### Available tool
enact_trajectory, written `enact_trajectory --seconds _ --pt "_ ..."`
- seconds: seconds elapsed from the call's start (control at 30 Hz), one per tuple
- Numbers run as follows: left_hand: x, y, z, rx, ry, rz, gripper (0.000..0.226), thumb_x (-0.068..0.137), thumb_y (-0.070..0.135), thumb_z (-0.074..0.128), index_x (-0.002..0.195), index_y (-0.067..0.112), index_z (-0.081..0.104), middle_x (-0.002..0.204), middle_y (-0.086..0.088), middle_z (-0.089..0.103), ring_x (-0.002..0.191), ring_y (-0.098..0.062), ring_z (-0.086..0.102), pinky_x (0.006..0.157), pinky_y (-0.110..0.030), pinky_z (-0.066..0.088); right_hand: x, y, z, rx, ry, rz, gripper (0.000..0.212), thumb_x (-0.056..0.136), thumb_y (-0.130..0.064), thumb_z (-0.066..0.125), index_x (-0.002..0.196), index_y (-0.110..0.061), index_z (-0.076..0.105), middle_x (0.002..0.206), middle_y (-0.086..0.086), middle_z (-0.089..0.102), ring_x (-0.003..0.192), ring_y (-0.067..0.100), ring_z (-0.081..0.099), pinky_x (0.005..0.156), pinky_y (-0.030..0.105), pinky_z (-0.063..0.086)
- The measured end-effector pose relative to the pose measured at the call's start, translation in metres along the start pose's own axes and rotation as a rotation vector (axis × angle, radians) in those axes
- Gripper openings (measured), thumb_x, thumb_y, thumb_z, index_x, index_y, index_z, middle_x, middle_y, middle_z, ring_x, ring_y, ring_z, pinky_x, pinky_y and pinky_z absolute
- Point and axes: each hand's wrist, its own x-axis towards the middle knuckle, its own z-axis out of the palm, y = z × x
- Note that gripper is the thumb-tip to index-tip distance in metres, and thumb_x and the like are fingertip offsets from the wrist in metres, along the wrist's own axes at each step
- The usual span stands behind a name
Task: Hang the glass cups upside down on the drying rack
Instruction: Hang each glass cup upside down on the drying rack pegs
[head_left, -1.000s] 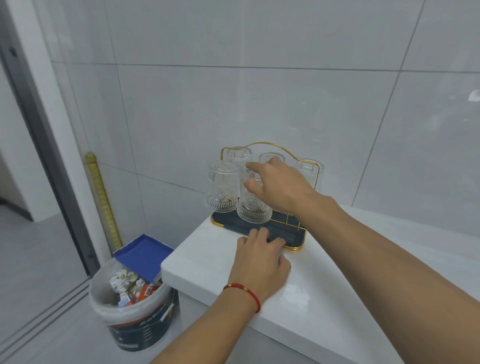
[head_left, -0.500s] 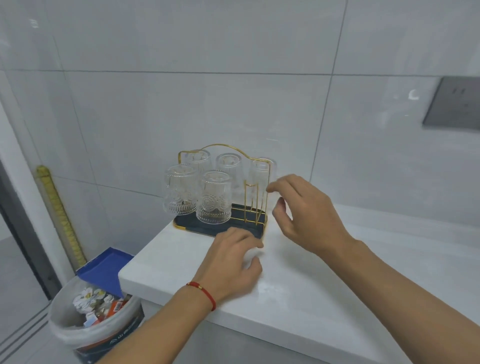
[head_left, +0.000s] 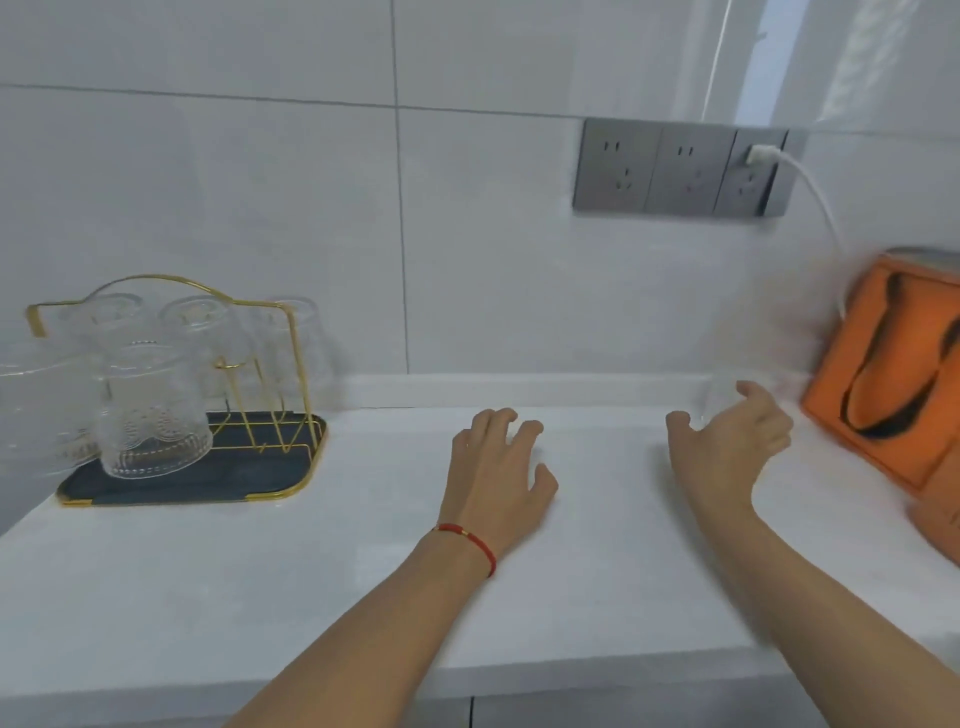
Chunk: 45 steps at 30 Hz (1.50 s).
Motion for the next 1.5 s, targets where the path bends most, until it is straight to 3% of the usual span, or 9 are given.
enact_trajectory --seconds 0.2,0.47,0.73,0.9,1.03,1.13,1.27,1.37,1.5 --pt "0.001 -0.005 0.011 -0.001 -0.027 -0.012 0.052 0.089 0.041 0.045 0.134 0.017 0.049 0.141 -0.006 0.045 0.136 -0.024 0.03 0.107 -0.041 0.035 0.046 0.032 0.014 -0.017 -0.11 0.176 0.115 0.09 -0.021 0.078 0.162 0.001 -0.009 0.164 0.034 0.012 0.15 0.051 0.023 0.124 0.053 0.025" --pt "0.0 -0.002 0.005 -0.152 0.02 -0.075 0.048 0.089 0.035 0.051 0.134 0.02 0.047 0.134 0.003 0.045 0.131 -0.013 0.03 0.106 -0.035 0.036 0.07 0.046 0.03 -0.103 0.048 0.29 0.091 0.08 -0.028 0.084 0.147 0.005 0.033 0.145 0.032 0.046 0.134 0.053 0.043 0.111 0.058 0.036" --pt "-0.001 -0.005 -0.008 -0.608 0.078 -0.161 0.073 0.084 0.051 0.067 0.146 0.034 0.034 0.136 0.013 0.047 0.116 -0.005 0.052 0.092 -0.02 0.048 0.002 0.0 0.025 0.194 -0.305 -0.569 0.084 0.068 -0.022 0.088 0.139 -0.015 0.044 0.128 0.003 0.042 0.099 -0.004 0.046 0.085 0.006 0.04" --pt "-0.002 -0.012 -0.015 -0.846 0.211 -0.286 0.063 0.076 0.056 0.074 0.132 0.05 0.047 0.114 0.021 0.06 0.098 -0.012 0.065 0.079 -0.048 0.06 -0.051 -0.026 0.037 0.079 -0.566 -0.975 0.087 0.072 -0.033 0.078 0.15 -0.034 0.039 0.136 -0.004 0.038 0.11 0.008 0.055 0.079 0.031 0.06" --pt "-0.002 -0.015 -0.02 -0.952 0.339 -0.377 0.044 0.077 0.044 0.079 0.117 0.04 0.061 0.091 0.034 0.061 0.079 0.002 0.062 0.063 -0.03 0.061 -0.064 -0.029 0.035 0.268 -0.864 -0.691 0.088 0.091 -0.064 0.064 0.161 -0.042 0.016 0.148 -0.022 0.045 0.13 -0.008 0.049 0.098 0.01 0.044" --pt "-0.004 -0.013 -0.029 -1.038 0.356 -0.375 0.046 0.077 0.045 0.077 0.12 0.038 0.062 0.1 0.011 0.065 0.084 -0.012 0.067 0.056 -0.029 0.059 -0.069 -0.038 0.026 0.462 -0.95 -0.423 0.053 0.1 -0.069 0.042 0.15 -0.06 0.028 0.119 -0.024 0.07 0.105 0.0 0.07 0.087 0.021 0.05" --pt "-0.024 -0.018 -0.053 -0.948 0.281 -0.337 0.05 0.079 0.054 0.069 0.126 0.045 0.058 0.114 0.004 0.063 0.092 -0.007 0.066 0.073 -0.02 0.056 -0.091 -0.048 0.021 0.67 -0.9 -0.302 0.045 0.097 -0.062 0.052 0.141 -0.052 0.046 0.111 -0.014 0.073 0.106 0.012 0.073 0.092 0.035 0.06" --pt "-0.048 -0.044 -0.083 -0.783 0.384 -0.373 0.032 0.086 0.045 0.06 0.118 0.045 0.06 0.109 0.011 0.067 0.098 -0.007 0.064 0.074 -0.01 0.049 -0.113 -0.063 0.019 0.707 -0.854 -0.296 0.05 0.089 -0.062 0.06 0.138 -0.056 0.05 0.124 -0.006 0.065 0.115 0.008 0.064 0.092 0.021 0.052" --pt "-0.088 -0.097 -0.11 -0.058 0.281 -0.406 0.028 0.085 0.019 0.065 0.113 0.024 0.063 0.112 0.004 0.064 0.109 -0.018 0.057 0.087 -0.03 0.047 -0.145 -0.108 0.023 0.767 -0.759 -0.313 0.048 0.087 -0.048 0.069 0.133 -0.054 0.057 0.123 -0.02 0.059 0.117 -0.003 0.057 0.086 0.008 0.048"
